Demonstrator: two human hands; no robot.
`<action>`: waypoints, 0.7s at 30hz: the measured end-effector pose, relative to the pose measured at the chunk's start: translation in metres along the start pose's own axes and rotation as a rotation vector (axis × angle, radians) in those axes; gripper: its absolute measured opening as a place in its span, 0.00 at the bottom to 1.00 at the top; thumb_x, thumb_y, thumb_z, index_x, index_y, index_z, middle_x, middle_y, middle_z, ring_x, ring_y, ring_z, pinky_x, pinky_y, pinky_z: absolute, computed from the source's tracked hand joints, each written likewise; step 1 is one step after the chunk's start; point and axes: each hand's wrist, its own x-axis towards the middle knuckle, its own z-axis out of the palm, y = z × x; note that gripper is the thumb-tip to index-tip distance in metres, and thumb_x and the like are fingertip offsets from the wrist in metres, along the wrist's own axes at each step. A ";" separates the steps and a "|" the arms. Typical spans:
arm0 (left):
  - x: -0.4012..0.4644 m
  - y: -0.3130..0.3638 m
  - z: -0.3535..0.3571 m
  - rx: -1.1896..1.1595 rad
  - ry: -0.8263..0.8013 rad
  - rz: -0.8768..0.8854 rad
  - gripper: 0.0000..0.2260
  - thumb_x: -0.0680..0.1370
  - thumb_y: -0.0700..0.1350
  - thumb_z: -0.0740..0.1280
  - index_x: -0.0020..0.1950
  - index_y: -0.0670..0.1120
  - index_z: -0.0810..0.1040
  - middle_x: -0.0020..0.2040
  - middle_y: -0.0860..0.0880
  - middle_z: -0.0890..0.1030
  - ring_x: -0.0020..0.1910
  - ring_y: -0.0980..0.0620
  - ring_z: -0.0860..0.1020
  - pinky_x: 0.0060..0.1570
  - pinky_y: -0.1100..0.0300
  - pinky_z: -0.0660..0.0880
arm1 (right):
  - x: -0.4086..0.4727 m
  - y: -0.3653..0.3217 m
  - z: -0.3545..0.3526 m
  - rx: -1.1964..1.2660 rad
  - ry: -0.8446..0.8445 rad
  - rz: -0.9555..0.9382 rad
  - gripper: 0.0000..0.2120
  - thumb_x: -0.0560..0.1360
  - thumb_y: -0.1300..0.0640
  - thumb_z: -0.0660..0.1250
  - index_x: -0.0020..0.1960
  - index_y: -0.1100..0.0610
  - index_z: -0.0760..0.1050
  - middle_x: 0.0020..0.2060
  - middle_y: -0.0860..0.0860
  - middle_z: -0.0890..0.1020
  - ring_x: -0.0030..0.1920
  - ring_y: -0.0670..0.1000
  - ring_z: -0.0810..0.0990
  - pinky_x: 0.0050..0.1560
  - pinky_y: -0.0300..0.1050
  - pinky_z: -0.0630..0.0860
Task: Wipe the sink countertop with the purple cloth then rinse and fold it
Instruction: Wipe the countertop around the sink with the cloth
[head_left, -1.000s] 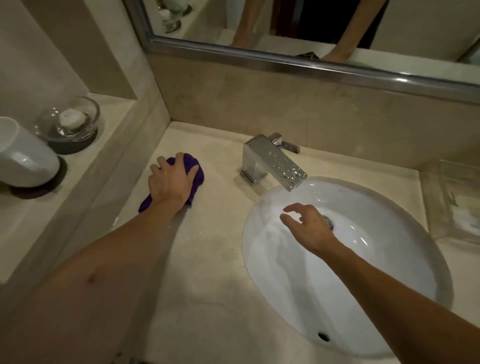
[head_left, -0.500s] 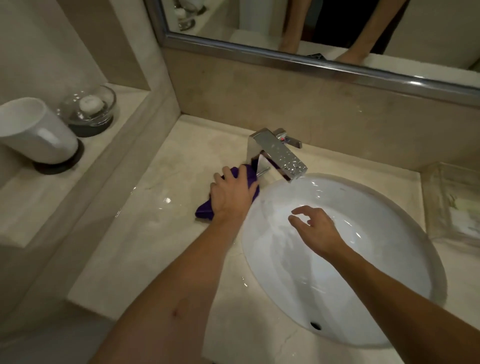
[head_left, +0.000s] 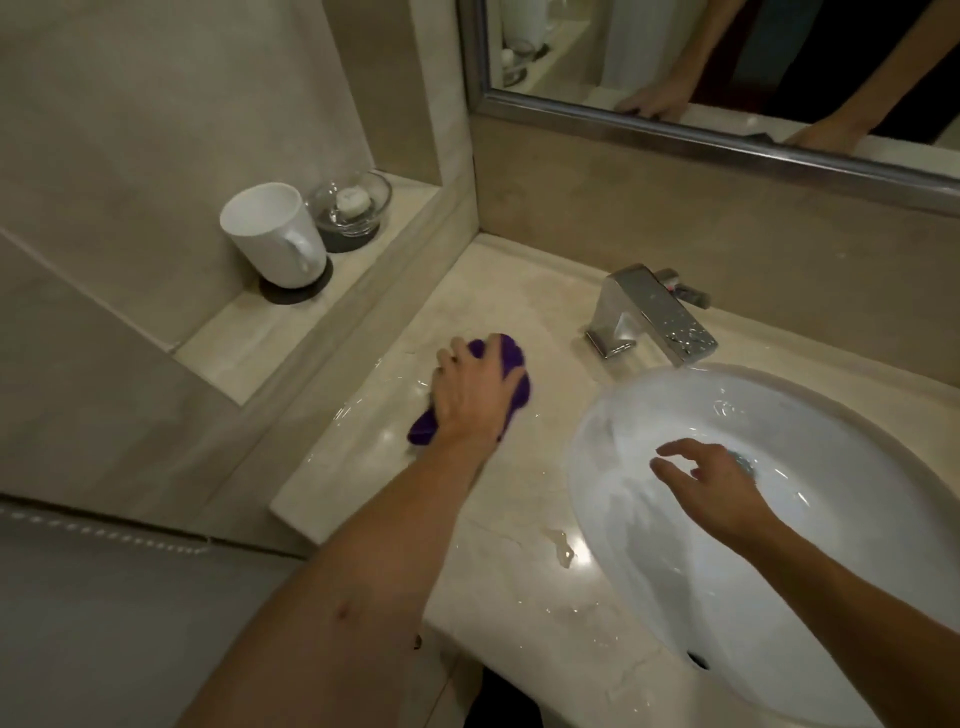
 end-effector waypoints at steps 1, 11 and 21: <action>0.005 -0.019 -0.003 -0.005 0.007 -0.088 0.24 0.82 0.62 0.57 0.73 0.49 0.66 0.64 0.38 0.72 0.60 0.39 0.72 0.53 0.48 0.73 | 0.004 -0.007 0.002 0.003 -0.003 -0.003 0.15 0.80 0.45 0.67 0.63 0.49 0.79 0.66 0.55 0.78 0.56 0.53 0.78 0.58 0.50 0.73; -0.018 -0.107 0.030 -0.020 0.079 -0.555 0.27 0.82 0.62 0.57 0.73 0.44 0.64 0.63 0.32 0.71 0.59 0.32 0.72 0.55 0.41 0.73 | 0.028 -0.066 0.033 0.064 -0.069 -0.105 0.17 0.79 0.45 0.67 0.65 0.49 0.78 0.66 0.55 0.75 0.65 0.53 0.75 0.68 0.53 0.73; 0.060 -0.066 0.028 0.004 0.123 -0.365 0.27 0.82 0.61 0.57 0.71 0.42 0.66 0.62 0.32 0.72 0.56 0.34 0.73 0.51 0.44 0.73 | 0.046 -0.050 0.024 0.047 -0.049 0.011 0.17 0.80 0.46 0.66 0.67 0.49 0.77 0.68 0.54 0.74 0.64 0.53 0.75 0.64 0.49 0.72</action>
